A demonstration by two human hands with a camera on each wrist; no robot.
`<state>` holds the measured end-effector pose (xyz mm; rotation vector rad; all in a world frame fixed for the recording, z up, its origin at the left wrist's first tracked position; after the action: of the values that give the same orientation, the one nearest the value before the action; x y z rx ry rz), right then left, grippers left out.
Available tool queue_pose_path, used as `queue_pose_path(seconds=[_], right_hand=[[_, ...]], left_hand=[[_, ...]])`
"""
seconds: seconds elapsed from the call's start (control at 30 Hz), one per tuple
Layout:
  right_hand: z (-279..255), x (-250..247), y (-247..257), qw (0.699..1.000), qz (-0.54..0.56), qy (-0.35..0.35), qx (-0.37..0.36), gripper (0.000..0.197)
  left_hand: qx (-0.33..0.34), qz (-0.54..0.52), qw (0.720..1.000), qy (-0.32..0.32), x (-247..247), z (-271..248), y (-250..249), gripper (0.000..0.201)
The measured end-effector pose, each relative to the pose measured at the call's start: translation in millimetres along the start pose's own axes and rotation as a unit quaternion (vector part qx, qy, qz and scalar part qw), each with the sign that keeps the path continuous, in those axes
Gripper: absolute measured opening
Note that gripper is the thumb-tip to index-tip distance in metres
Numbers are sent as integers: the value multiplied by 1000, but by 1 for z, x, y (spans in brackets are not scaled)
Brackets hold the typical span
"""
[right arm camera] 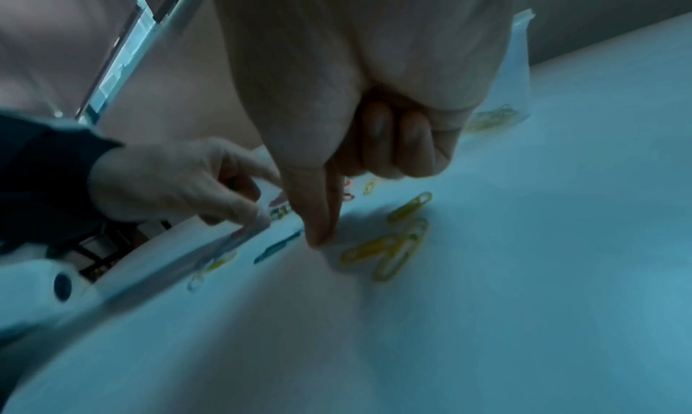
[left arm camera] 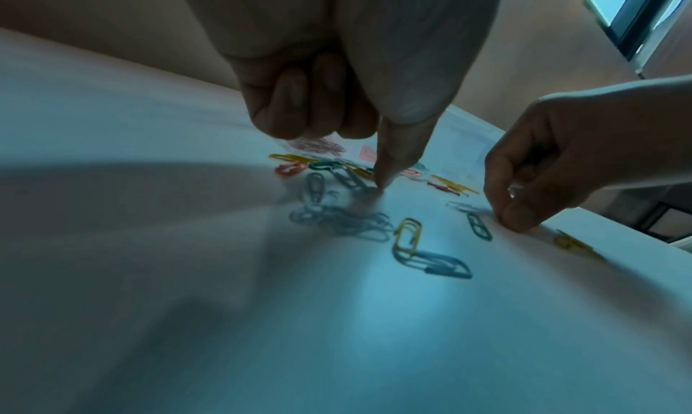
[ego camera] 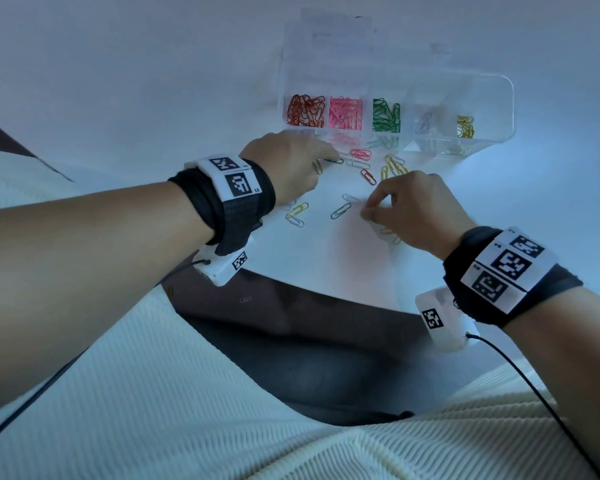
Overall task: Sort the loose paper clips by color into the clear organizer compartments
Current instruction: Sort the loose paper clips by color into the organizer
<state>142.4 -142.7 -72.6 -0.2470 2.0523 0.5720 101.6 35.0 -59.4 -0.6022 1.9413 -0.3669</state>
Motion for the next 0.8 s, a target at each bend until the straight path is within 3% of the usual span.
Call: queue_pose_path(seconds=[0.17, 0.27, 0.37, 0.53, 0.8], right_hand=[[3, -13, 3, 999, -3, -36, -26, 13], [-2, -6, 18, 997, -9, -48, -63, 25], [-11, 7, 27, 994, -33, -43, -94, 27], [-10, 13, 24, 996, -63, -19, -62, 13], [-15, 16, 24, 992, -119, 42, -2, 19]], left_hand=[[-12, 13, 1000, -20, -2, 3, 3, 34], [-16, 21, 999, -23, 0, 4, 4, 19], [-8, 26, 999, -30, 0, 5, 3, 18], [8, 39, 999, -35, -1, 4, 1, 20], [-23, 42, 999, 19, 5, 0, 1, 6]])
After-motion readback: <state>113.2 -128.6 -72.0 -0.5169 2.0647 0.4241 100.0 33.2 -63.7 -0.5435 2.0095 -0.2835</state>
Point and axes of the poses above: each hand's wrist, its own z-axis towards the middle knuckle, its own x-axis out of the palm, y = z × x, the point moved 5 cm from there along z, towards the middle knuckle, and after that the axes turned 10 degrees about -z, right-handed, at the moved point
